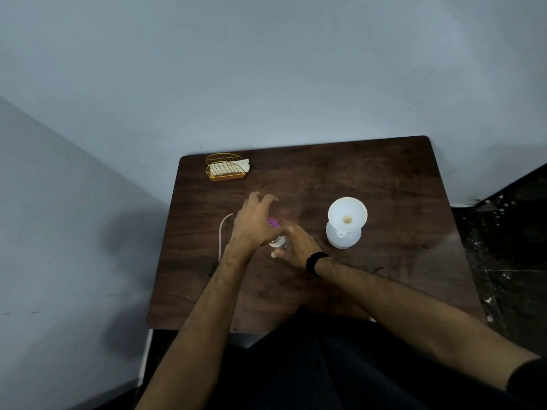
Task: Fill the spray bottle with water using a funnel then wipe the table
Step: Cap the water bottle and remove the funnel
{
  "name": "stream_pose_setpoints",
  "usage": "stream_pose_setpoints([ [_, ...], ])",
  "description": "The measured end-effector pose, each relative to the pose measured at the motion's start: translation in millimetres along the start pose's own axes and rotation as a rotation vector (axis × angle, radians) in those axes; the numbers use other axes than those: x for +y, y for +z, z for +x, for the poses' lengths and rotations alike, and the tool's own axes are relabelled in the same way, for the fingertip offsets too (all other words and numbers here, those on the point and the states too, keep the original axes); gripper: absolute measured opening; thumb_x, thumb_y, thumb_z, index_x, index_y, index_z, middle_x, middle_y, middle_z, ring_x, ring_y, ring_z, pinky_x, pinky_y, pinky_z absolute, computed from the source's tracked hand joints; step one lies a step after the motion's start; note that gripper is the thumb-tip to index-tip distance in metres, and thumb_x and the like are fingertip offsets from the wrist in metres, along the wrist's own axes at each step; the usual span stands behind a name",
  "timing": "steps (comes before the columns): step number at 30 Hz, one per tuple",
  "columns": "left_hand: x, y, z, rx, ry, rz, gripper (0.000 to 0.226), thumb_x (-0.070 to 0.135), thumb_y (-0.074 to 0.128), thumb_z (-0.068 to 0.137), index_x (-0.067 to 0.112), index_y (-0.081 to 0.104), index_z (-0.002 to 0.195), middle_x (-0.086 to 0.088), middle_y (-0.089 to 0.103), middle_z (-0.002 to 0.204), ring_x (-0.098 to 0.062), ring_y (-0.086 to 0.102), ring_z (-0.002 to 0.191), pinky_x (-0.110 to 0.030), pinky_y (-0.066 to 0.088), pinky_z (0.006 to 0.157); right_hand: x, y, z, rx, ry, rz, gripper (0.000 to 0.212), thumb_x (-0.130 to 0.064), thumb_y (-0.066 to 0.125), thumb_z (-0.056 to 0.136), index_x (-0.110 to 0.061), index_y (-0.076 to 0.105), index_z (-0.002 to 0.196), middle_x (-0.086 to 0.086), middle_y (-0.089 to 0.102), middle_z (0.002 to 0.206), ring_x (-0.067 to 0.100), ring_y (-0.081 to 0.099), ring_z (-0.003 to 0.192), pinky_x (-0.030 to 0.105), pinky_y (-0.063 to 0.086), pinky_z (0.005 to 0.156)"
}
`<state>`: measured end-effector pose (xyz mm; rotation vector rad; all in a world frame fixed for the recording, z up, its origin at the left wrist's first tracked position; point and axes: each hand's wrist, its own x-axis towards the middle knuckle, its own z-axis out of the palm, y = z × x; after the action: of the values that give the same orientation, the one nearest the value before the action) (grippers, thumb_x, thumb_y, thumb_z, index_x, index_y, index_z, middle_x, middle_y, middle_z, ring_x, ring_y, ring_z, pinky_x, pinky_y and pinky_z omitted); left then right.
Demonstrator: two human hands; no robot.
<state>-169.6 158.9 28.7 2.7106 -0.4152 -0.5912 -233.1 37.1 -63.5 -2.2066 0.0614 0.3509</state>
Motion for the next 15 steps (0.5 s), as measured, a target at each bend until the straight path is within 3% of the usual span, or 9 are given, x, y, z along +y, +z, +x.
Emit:
stream_pose_setpoints([
  [2, -0.7, 1.7, 1.0, 0.007, -0.167, 0.122, 0.076, 0.074, 0.069, 0.07, 0.019, 0.056, 0.121, -0.004, 0.057, 0.123, -0.022, 0.059, 0.108, -0.045, 0.055, 0.089, 1.6, -0.6, -2.0, 0.003, 0.014, 0.018, 0.074, -0.028, 0.084, 0.071, -0.026, 0.046, 0.135, 0.001, 0.05, 0.139, 0.022, 0.053, 0.121, 0.038, 0.045, 0.103],
  [5, -1.7, 1.7, -2.2, -0.054, -0.199, 0.128, 0.059, 0.069, 0.069, 0.073, 0.018, 0.062, 0.102, -0.002, 0.065, 0.098, -0.02, 0.063, 0.087, -0.043, 0.057, 0.081, 2.8, -0.9, -0.9, -0.002, -0.01, 0.017, 0.078, -0.027, 0.084, 0.072, -0.025, 0.043, 0.139, 0.002, 0.051, 0.138, 0.021, 0.048, 0.127, 0.036, 0.042, 0.104],
  [7, -1.4, -1.6, -4.4, -0.074, -0.104, 0.073, 0.043, 0.042, 0.08, 0.073, 0.02, 0.062, 0.106, 0.0, 0.064, 0.104, -0.02, 0.063, 0.095, -0.04, 0.057, 0.083, 1.5, 0.6, 0.4, -0.001, 0.0, 0.022, 0.08, -0.03, 0.084, 0.071, -0.025, 0.043, 0.139, 0.001, 0.052, 0.138, 0.02, 0.048, 0.127, 0.035, 0.04, 0.104],
  [10, -1.3, -4.3, -4.2, -0.165, 0.055, 0.063, 0.056, 0.015, 0.085, 0.068, 0.024, 0.061, 0.117, -0.001, 0.052, 0.124, -0.021, 0.053, 0.116, -0.038, 0.053, 0.094, 2.0, 3.1, 3.1, 0.014, 0.01, 0.031, 0.082, -0.036, 0.084, 0.069, -0.026, 0.042, 0.139, 0.0, 0.053, 0.137, 0.019, 0.05, 0.126, 0.033, 0.041, 0.104],
  [13, -0.4, 0.2, -8.1, -0.137, 0.04, -0.014, 0.089, 0.033, 0.089, 0.065, 0.029, 0.043, 0.141, -0.004, 0.03, 0.15, -0.026, 0.04, 0.135, -0.048, 0.05, 0.102, 0.8, 2.5, 3.7, 0.001, -0.01, 0.018, 0.077, -0.032, 0.084, 0.07, -0.024, 0.045, 0.136, 0.001, 0.054, 0.135, 0.018, 0.052, 0.121, 0.03, 0.042, 0.102],
  [15, -1.6, 5.2, -7.8, -0.015, -0.082, -0.001, 0.092, 0.06, 0.078, 0.07, 0.024, 0.038, 0.145, -0.007, 0.034, 0.151, -0.027, 0.046, 0.131, -0.051, 0.051, 0.099, 4.1, 3.1, 2.2, 0.02, -0.013, 0.037, 0.073, -0.028, 0.084, 0.07, -0.025, 0.048, 0.133, 0.0, 0.055, 0.131, 0.018, 0.057, 0.112, 0.033, 0.047, 0.098],
])
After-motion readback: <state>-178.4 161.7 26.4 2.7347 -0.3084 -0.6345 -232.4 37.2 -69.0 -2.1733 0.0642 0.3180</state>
